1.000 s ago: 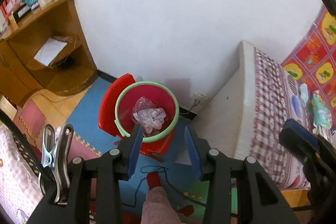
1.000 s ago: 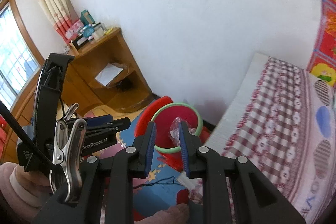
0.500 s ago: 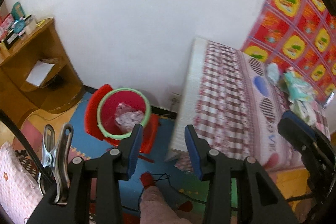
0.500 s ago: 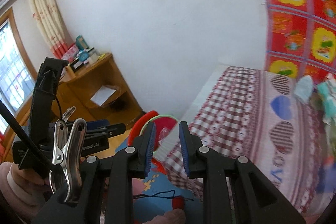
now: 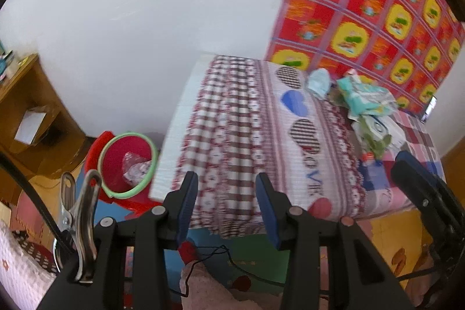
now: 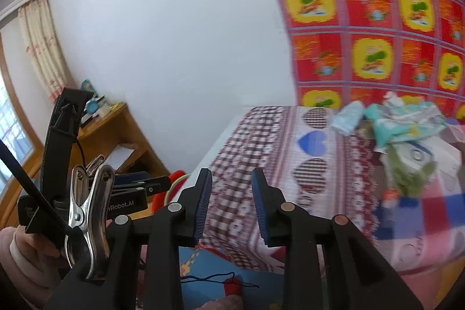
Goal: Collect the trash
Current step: 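Move both open tools back toward the clutter on the bed, then grasp the light blue cloth with the left tool while the right tool reaches for the teal wipes pack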
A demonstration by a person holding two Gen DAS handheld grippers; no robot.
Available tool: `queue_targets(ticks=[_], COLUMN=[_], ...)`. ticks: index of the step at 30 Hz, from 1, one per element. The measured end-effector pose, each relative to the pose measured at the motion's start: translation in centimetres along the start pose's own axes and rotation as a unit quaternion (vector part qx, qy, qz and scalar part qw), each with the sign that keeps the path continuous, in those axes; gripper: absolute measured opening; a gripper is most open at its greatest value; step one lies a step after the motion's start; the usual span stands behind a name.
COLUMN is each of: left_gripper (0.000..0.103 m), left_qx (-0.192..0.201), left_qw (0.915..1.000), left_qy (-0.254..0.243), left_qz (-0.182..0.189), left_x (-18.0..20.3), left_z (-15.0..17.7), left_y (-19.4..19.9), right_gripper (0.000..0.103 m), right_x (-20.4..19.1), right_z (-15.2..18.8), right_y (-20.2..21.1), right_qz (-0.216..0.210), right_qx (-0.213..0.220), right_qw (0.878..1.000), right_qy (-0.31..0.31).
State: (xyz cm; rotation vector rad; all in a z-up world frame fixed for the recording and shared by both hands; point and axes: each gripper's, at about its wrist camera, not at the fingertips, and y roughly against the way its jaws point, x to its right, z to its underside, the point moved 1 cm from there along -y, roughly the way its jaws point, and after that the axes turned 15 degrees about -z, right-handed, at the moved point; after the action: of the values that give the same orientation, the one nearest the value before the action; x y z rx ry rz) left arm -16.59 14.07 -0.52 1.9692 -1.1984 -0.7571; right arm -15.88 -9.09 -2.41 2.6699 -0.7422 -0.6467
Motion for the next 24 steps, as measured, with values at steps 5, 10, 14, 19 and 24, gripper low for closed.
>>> queue_targets(ticks=[5, 10, 14, 19, 24], left_gripper=[0.043, 0.043, 0.043, 0.043, 0.043], left_qx=[0.000, 0.006, 0.013, 0.015, 0.026], left_qw=[0.9996, 0.9979, 0.9951, 0.9919, 0.9880], left_qy=[-0.022, -0.052, -0.076, -0.104, -0.121], left_qz=[0.020, 0.038, 0.062, 0.073, 0.092], left_x=[3.2, 6.3, 8.8, 11.9, 15.7], left_z=[-0.5, -1.4, -2.3, -4.0, -6.8], left_y=[0.6, 0.6, 0.4, -1.0, -2.0], right_gripper=[0.029, 0.029, 0.029, 0.029, 0.029], right_x=[2.4, 4.9, 6.8, 9.5, 12.6], right_z=[0.2, 0.2, 0.1, -0.1, -0.8], right_y=[3.4, 6.4, 8.2, 10.5, 12.4], right_qz=[0.033, 0.072, 0.098, 0.138, 0.166], right_qx=[0.014, 0.026, 0.033, 0.048, 0.068], right_qw=[0.999, 0.995, 0.992, 0.985, 0.978], right_qy=[-0.026, -0.056, -0.072, -0.093, -0.106])
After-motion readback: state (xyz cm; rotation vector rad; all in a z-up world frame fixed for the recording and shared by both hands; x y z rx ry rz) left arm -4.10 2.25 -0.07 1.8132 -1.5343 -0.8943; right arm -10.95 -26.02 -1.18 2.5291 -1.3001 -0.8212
